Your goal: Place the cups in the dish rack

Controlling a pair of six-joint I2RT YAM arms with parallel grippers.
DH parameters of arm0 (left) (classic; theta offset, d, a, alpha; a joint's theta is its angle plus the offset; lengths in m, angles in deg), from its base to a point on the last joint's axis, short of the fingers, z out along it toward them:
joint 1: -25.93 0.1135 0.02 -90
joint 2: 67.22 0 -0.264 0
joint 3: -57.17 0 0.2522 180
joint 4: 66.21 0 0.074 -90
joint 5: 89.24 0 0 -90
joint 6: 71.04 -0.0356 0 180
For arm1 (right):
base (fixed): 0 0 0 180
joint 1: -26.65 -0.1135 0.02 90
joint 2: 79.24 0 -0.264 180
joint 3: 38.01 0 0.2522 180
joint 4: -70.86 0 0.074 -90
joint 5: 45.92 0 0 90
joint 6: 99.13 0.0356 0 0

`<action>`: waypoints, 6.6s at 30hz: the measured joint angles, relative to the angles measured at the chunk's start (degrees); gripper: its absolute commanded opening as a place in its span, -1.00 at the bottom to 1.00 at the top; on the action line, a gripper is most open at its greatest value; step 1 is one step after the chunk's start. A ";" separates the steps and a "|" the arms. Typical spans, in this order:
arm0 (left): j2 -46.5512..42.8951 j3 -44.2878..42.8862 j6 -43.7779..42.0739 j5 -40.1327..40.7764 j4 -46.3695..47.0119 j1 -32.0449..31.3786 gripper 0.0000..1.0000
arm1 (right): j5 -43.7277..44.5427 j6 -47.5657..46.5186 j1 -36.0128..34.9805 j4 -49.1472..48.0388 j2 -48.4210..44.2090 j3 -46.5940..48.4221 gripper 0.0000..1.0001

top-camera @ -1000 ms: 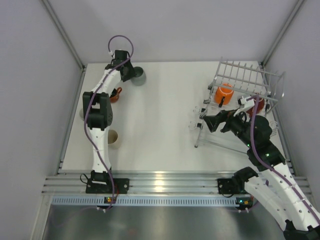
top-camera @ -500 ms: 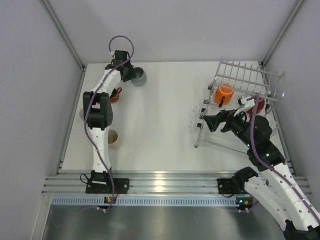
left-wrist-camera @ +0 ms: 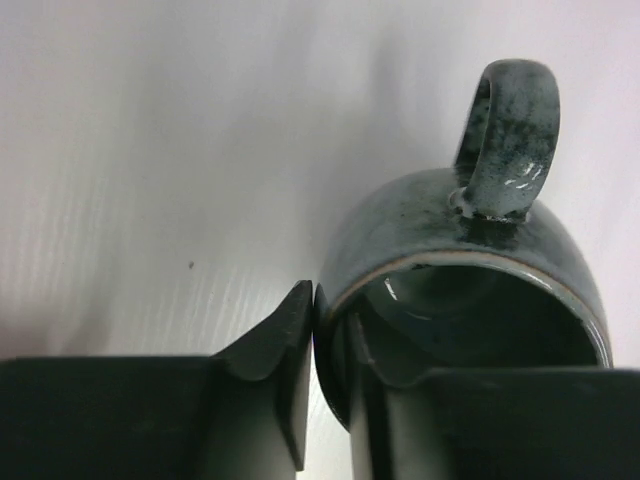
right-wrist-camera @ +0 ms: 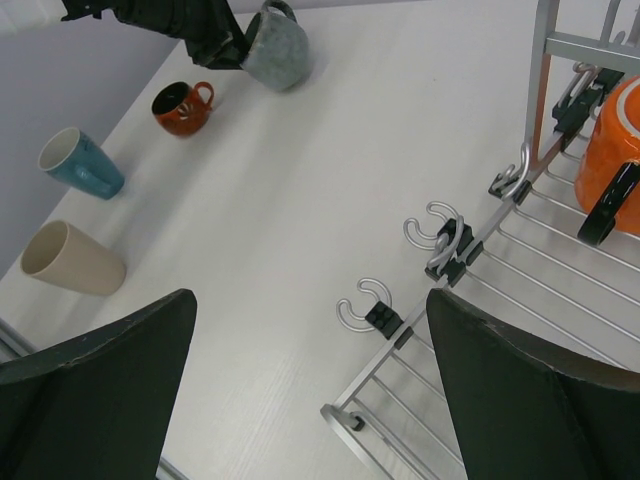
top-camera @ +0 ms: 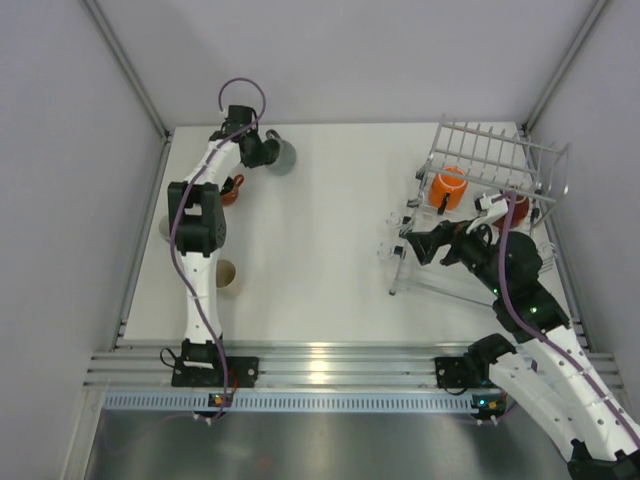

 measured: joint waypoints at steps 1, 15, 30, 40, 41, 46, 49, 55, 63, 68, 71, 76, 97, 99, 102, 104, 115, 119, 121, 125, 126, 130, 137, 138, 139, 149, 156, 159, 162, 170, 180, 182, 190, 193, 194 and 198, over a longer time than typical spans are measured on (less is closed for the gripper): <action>0.44 0.00 0.04 -0.72 -0.46 0.09 -0.84 | 0.00 0.00 -0.02 0.02 0.00 -0.04 0.99; -1.29 6.60 0.24 -20.39 0.11 -0.02 -1.00 | 0.63 -0.46 -0.09 0.04 1.01 -0.04 0.99; -18.91 20.17 7.76 -51.80 3.26 0.02 -1.00 | 5.05 -15.06 -0.24 -23.63 14.67 -0.02 0.87; -37.68 36.54 8.94 -61.05 4.44 -3.17 -1.00 | -0.28 -48.41 -0.31 -56.46 23.63 -11.69 0.61; -39.43 37.99 8.92 -61.86 4.66 -4.63 -1.00 | -2.60 -51.23 -0.31 -58.07 24.06 -12.00 0.48; -47.43 44.06 8.04 -63.54 4.68 -11.13 -1.00 | -12.26 -58.95 -0.33 -61.35 21.35 -12.11 0.39; -52.65 47.65 7.45 -64.41 4.68 -13.16 -1.00 | -16.70 -62.03 -0.63 -61.51 15.54 -13.31 0.27; -57.09 53.35 7.45 -63.93 5.14 -16.26 -1.00 | -16.02 -73.81 -11.13 -54.97 6.23 -14.78 0.30; -58.73 58.66 8.70 -63.30 4.63 -20.35 -1.00 | -4.28 -88.78 -27.56 -45.18 7.85 -14.91 0.30; -62.95 61.46 9.49 -63.89 4.79 -20.55 -1.00 | 0.63 -94.09 -31.04 -42.45 11.13 -14.93 0.25; -64.30 63.25 9.99 -64.04 4.83 -20.96 -1.00 | 2.71 -96.67 -32.63 -42.38 12.31 -14.93 0.20; -64.54 65.24 11.28 -63.91 4.68 -21.77 -1.00 | 4.98 -101.02 -34.77 -43.01 14.53 -14.93 0.11; -64.85 67.73 17.46 -65.24 4.70 -24.22 -1.00 | 7.15 -112.87 -40.61 -49.68 19.65 -16.13 -0.22; -64.85 67.82 18.03 -65.48 4.57 -24.59 -1.00 | 7.48 -113.50 -41.00 -51.47 19.67 -16.57 -0.43; -65.31 68.08 17.70 -65.59 4.83 -24.61 -1.00 | 7.98 -113.46 -41.70 -53.31 19.67 -17.25 -0.66; -65.90 68.59 16.44 -65.24 5.18 -24.39 -1.00 | 8.35 -113.00 -42.51 -54.07 19.65 -17.53 -0.96; -63.08 67.04 18.38 -64.96 3.80 -24.48 -0.21 | 15.91 -112.98 -46.38 -56.85 20.57 -19.15 -1.00; -60.94 65.66 21.22 -64.04 3.21 -24.83 0.09 | 18.25 -112.61 -46.90 -60.24 21.84 -21.33 -1.00; -60.37 65.37 22.08 -63.23 3.21 -25.09 0.21 | 18.97 -111.78 -46.99 -61.33 22.16 -22.53 -1.00; -59.56 65.02 23.45 -62.27 3.23 -25.40 0.39 | 19.61 -110.44 -47.21 -62.29 22.97 -23.34 -1.00; -59.41 64.89 23.54 -62.10 3.21 -25.31 0.44 | 19.87 -110.03 -47.21 -62.58 23.28 -23.47 -1.00; -58.49 63.43 23.34 -60.63 2.95 -24.94 0.65 | 21.75 -108.26 -47.19 -64.83 23.85 -24.09 -1.00; -55.06 58.25 22.18 -58.14 2.38 -23.76 0.85 | 25.11 -104.54 -46.29 -65.51 23.69 -24.06 -1.00; -54.36 57.64 22.23 -57.79 2.40 -23.61 0.87 | 25.38 -103.86 -46.01 -65.51 23.69 -24.09 -1.00; -53.75 57.24 22.45 -57.40 2.47 -23.50 0.88 | 25.49 -103.08 -45.70 -65.68 23.78 -24.15 -1.00; -51.65 57.02 25.90 -53.37 3.23 -22.60 0.93 | 25.05 -97.77 -42.21 -74.79 30.45 -27.08 -1.00; -51.91 57.16 29.03 -53.62 3.58 -22.49 0.96 | 24.48 -98.03 -41.18 -79.56 33.16 -27.69 -1.00; -53.16 58.51 30.82 -53.96 4.11 -22.32 0.96 | 23.61 -98.62 -41.13 -80.32 33.55 -27.80 -1.00; -54.64 59.58 33.16 -54.45 4.24 -22.01 0.96 | 22.77 -99.49 -41.13 -80.70 33.55 -27.80 -1.00; -57.48 60.33 37.42 -54.55 5.05 -21.57 0.64 | 22.01 -100.72 -41.13 -82.14 33.77 -27.80 -1.00; -57.48 61.18 37.13 -56.70 5.20 -19.74 0.49 | 22.56 -100.56 -41.13 -80.54 30.53 -29.92 -1.00; -57.46 61.18 36.70 -57.51 5.25 -18.32 0.56 | 22.93 -99.93 -41.13 -79.78 30.34 -30.21 -1.00; -54.38 57.75 31.58 -58.27 5.33 -7.19 0.70 | 25.35 -91.62 -41.22 -74.53 29.46 -31.01 -1.00; -53.70 55.91 28.65 -54.18 5.25 -3.39 0.96 | 27.96 -85.11 -41.31 -71.19 26.32 -30.91 -1.00; -53.68 55.54 28.11 -52.61 5.27 -2.71 0.96 | 29.00 -82.47 -41.31 -69.00 24.48 -30.51 -1.00; -53.68 55.08 25.29 -47.65 5.14 -2.54 0.96 | 34.91 -69.79 -41.33 -57.57 18.56 -25.27 -1.00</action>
